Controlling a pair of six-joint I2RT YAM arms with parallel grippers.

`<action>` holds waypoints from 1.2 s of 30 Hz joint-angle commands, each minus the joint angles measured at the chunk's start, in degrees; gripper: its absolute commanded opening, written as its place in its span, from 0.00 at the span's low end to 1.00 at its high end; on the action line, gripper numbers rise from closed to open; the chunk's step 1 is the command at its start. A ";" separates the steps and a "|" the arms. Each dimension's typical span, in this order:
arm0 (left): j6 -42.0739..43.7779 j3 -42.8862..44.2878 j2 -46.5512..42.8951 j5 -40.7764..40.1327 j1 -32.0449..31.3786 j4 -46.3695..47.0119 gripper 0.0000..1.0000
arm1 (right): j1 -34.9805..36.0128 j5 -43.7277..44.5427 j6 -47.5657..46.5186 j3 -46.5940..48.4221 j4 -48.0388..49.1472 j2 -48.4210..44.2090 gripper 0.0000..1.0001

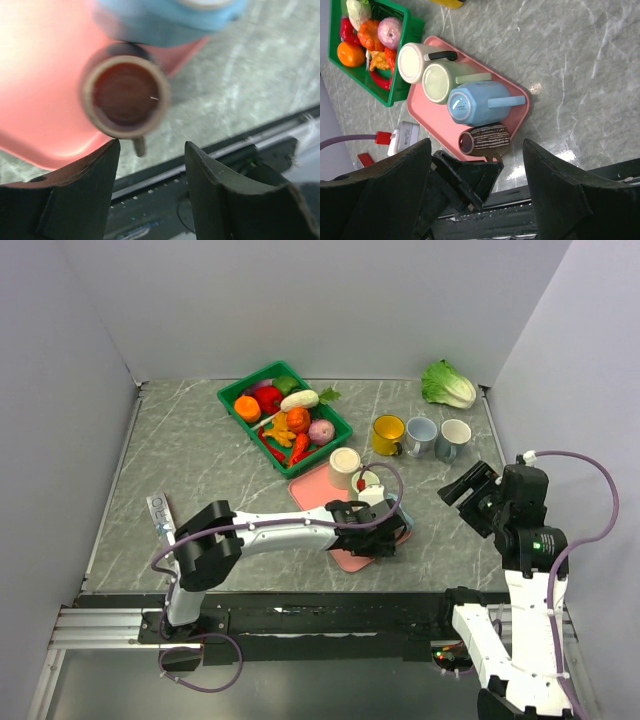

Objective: Turn the mug right side up

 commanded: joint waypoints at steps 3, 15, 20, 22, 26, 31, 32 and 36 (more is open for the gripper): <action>-3.78 3.22 2.09 -6.26 -1.16 -3.36 0.57 | -0.10 1.38 0.21 -0.81 -1.07 -1.71 0.80; -3.43 4.62 3.50 -7.94 -1.24 -3.80 0.42 | -0.02 1.91 -0.23 -0.63 -1.51 -1.36 0.80; -3.69 4.89 3.94 -8.29 -1.24 -4.24 0.41 | -0.02 1.38 0.03 0.60 -1.34 -0.83 0.79; -4.04 4.71 4.03 -8.38 -1.16 -4.42 0.41 | -0.02 1.38 0.03 0.77 -1.25 -0.83 0.79; -4.83 4.18 4.12 -8.73 -1.16 -4.33 0.33 | -0.02 1.47 0.12 0.25 -1.25 -1.09 0.79; -5.36 3.48 3.50 -9.78 -1.16 -4.77 0.22 | -0.02 1.82 0.03 -0.10 -1.51 -1.45 0.79; -5.36 3.22 2.98 -9.96 -1.16 -4.77 0.20 | -0.02 1.82 0.03 -0.02 -1.51 -1.53 0.79; -5.10 2.16 1.83 -10.22 -1.24 -4.77 0.01 | -0.10 1.64 0.30 -0.19 -1.34 -1.62 0.79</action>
